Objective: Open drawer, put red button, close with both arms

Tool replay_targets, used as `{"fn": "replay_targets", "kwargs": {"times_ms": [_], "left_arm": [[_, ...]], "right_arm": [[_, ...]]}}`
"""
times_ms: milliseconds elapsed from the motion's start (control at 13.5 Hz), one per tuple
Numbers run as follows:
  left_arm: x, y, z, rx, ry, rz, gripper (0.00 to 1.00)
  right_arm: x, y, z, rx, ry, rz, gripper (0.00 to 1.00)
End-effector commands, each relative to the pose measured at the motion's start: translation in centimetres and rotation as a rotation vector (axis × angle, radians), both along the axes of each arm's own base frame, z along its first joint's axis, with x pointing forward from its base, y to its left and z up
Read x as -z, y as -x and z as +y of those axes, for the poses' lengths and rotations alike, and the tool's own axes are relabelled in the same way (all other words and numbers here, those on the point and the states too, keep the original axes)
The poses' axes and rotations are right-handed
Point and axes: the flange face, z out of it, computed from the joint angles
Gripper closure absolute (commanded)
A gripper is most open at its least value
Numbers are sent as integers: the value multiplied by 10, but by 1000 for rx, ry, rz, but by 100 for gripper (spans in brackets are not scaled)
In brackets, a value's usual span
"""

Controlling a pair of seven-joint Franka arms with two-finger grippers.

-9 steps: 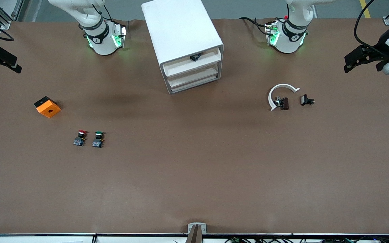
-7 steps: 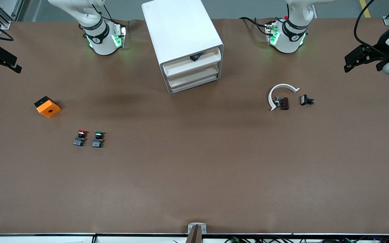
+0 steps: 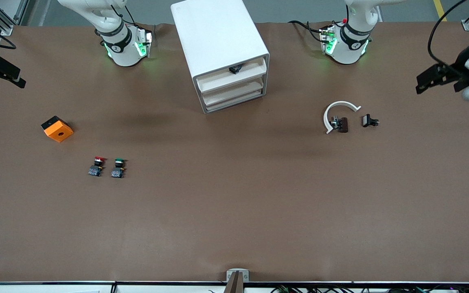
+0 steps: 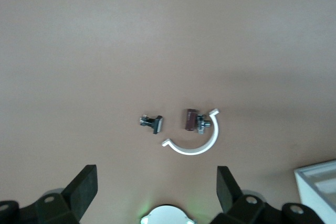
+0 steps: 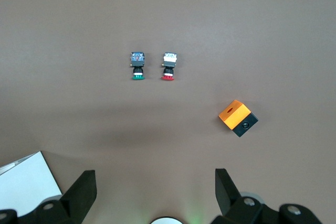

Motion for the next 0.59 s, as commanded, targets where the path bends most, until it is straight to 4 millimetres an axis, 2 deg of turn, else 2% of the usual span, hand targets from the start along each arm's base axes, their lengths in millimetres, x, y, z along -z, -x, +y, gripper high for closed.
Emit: {"fn": "replay_targets", "kwargs": {"times_ms": [0,74,148,296,370,518], "left_arm": [[42,-39,-6,22,-55,53,0],[55,-48,-8,24,-49,61,0],[79,-57,-14,-3,-51,93,0],[123,-71,-44,-198,-99,131,0],[148,-81,-68,-294,-128,146,0],[203,-87,-119,-493,-209,184,0]], "right_arm": [[-7,4,-2,6,-5,-11,0],[-6,4,-2,6,-5,-10,0],[-6,4,-2,6,-5,-11,0],[-7,0,-3,10,-9,-13,0],[-11,-8,-3,16,-7,-16,0],[-6,-12,-8,15,0,11,0]]}}
